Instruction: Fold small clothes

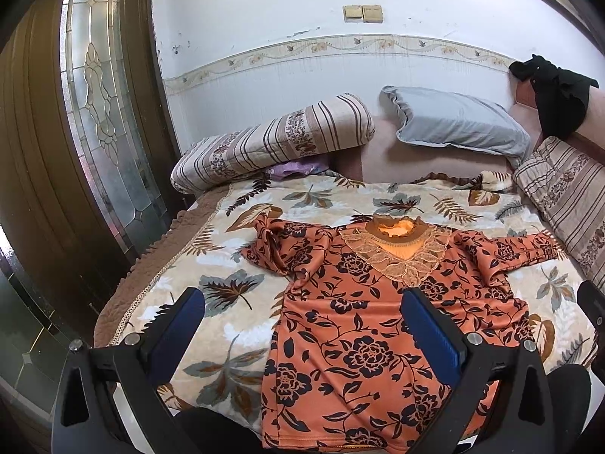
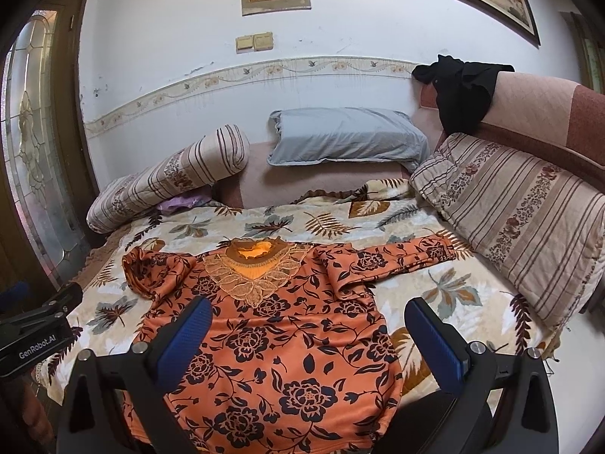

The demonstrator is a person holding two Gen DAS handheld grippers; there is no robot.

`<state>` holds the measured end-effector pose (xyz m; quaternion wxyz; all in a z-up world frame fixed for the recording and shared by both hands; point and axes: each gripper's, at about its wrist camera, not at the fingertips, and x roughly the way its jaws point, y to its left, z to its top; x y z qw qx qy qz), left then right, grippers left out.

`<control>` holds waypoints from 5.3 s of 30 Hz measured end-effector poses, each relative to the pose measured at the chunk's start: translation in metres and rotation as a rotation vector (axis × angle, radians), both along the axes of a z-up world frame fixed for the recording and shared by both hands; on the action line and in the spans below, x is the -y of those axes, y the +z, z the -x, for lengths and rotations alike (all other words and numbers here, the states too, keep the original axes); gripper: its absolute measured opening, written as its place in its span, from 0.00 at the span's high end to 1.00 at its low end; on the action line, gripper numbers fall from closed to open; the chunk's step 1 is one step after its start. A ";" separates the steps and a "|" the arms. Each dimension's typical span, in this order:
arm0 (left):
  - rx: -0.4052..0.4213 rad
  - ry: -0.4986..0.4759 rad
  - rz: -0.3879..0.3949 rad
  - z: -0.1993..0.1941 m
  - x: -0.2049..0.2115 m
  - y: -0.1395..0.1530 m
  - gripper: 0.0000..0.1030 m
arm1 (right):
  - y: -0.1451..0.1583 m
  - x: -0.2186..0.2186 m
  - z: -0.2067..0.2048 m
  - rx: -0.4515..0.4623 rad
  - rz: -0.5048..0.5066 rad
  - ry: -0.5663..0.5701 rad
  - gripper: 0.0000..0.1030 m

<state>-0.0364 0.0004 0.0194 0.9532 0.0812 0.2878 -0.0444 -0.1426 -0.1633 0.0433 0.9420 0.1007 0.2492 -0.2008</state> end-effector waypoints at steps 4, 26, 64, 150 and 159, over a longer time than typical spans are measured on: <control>-0.005 -0.001 -0.002 -0.003 0.001 -0.001 0.00 | -0.002 -0.001 -0.003 -0.004 -0.002 0.002 0.00; -0.007 -0.019 -0.011 -0.001 0.006 -0.005 0.00 | -0.009 0.010 0.000 -0.009 -0.032 -0.019 0.00; -0.204 -0.118 0.023 -0.102 0.024 -0.059 0.00 | -0.065 0.124 -0.063 -0.020 -0.354 0.011 0.00; -0.312 0.508 0.419 -0.338 -0.194 -0.173 0.00 | -0.209 -0.069 -0.384 -0.418 -0.519 0.460 0.67; -0.275 0.773 0.359 -0.330 -0.256 -0.165 0.00 | -0.155 -0.087 -0.394 -0.396 -0.251 0.479 0.65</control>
